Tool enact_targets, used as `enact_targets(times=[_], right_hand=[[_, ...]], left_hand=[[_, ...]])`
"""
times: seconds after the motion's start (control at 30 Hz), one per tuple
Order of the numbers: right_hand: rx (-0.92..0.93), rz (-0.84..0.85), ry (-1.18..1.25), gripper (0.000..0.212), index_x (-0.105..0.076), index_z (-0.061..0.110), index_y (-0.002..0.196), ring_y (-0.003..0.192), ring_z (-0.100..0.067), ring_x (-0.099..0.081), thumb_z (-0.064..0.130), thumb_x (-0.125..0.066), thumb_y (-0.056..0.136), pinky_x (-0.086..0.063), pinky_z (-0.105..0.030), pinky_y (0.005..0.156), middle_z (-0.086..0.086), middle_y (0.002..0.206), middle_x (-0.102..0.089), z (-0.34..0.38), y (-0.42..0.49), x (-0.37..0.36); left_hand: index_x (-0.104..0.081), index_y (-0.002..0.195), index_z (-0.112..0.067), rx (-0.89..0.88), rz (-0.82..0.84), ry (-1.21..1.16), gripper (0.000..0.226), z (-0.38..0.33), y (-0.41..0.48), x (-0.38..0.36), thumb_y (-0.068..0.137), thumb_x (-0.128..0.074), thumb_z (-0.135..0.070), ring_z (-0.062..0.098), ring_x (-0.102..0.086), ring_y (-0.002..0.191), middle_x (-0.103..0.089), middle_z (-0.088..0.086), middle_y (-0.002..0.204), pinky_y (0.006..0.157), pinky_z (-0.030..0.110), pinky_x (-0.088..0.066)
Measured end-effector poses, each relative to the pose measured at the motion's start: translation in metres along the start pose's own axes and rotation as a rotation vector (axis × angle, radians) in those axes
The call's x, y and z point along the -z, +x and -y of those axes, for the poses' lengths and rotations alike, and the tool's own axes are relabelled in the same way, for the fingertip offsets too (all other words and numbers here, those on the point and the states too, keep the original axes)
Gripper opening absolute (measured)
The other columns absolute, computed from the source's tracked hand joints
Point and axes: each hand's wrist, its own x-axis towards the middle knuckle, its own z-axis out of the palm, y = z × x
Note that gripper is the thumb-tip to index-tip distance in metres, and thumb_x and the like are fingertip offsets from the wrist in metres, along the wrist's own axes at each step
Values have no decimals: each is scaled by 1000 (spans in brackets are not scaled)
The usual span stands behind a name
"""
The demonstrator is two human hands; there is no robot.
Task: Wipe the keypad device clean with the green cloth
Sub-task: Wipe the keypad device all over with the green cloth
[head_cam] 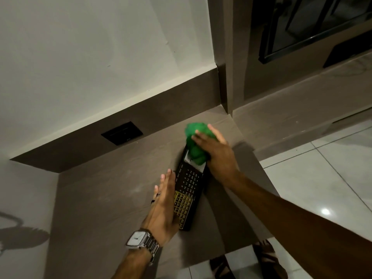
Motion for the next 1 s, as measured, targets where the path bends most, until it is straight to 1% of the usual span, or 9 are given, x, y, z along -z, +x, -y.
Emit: enact_targets(times=[0.13, 0.2, 0.3, 0.37, 0.5, 0.6, 0.7, 0.8, 1.0], right_hand=[[500, 191, -184, 57, -56, 21, 131, 141, -27, -26, 11, -64, 75, -24, -46, 112, 1, 139, -54, 11, -39, -10], [332, 165, -113, 59, -57, 21, 131, 139, -28, -29, 3, -66, 76, -31, -47, 111, 0, 141, -52, -5, -22, 0], [-167, 39, -37, 55, -53, 27, 136, 132, -28, -40, 3, -53, 87, -43, -51, 102, -8, 148, -43, -17, 4, 8], [-252, 51, -104, 66, -45, 31, 141, 130, -30, -41, -2, -57, 84, -48, -52, 96, -9, 151, -36, -15, -7, 4], [61, 285, -254, 99, -37, 25, 144, 139, -33, -26, -3, -80, 60, -56, -49, 82, -2, 153, -31, -1, -95, -15], [350, 433, -361, 100, -39, 23, 142, 131, -35, -43, 19, -88, 55, -57, -47, 78, -1, 148, -41, -9, -115, -10], [31, 209, -411, 81, -47, 17, 139, 123, -40, -45, 7, -80, 66, -55, -50, 78, -15, 142, -45, -31, -50, 8], [-291, 106, -484, 78, -33, 19, 147, 124, -35, -33, 7, -67, 78, -46, -45, 94, -16, 145, -33, -37, -13, 15], [197, 439, -281, 79, -46, 20, 137, 105, -28, -45, 45, -76, 67, -52, -35, 66, -3, 124, -47, 23, -163, -35]], left_hand=[[25, 146, -26, -31, -10, 31, 124, 4, 0, 0, 70, -68, 6, 18, 14, 148, 15, 0, 160, 120, 38, 5], [29, 145, -31, -38, -12, 26, 127, 4, 1, -1, 70, -66, 7, 13, 18, 147, 19, -7, 159, 120, 37, 7], [33, 140, -42, -50, -3, -5, 130, 4, 1, -1, 69, -63, 8, 9, 21, 146, 21, -12, 157, 118, 36, 10], [35, 136, -44, -48, 10, -17, 129, 3, 2, 0, 69, -64, 5, 9, 21, 145, 22, -13, 157, 118, 38, 10], [32, 138, -40, -12, 37, -68, 121, -1, 2, 3, 69, -61, -5, 12, 21, 145, 23, -10, 157, 119, 42, 9], [32, 140, -35, -14, 31, -50, 120, -2, 2, 2, 70, -58, 1, 15, 22, 146, 22, -6, 159, 121, 45, 7], [31, 141, -34, -5, 18, -48, 121, -4, 2, 2, 69, -56, 9, 17, 21, 146, 20, -6, 159, 121, 46, 6], [33, 139, -37, 2, 16, -30, 123, -4, 2, 2, 70, -59, 8, 18, 20, 147, 21, -6, 159, 120, 45, 7], [30, 144, -33, -15, 35, -22, 121, 2, 4, 0, 71, -58, 5, 17, 20, 147, 19, -5, 161, 122, 50, 2]])
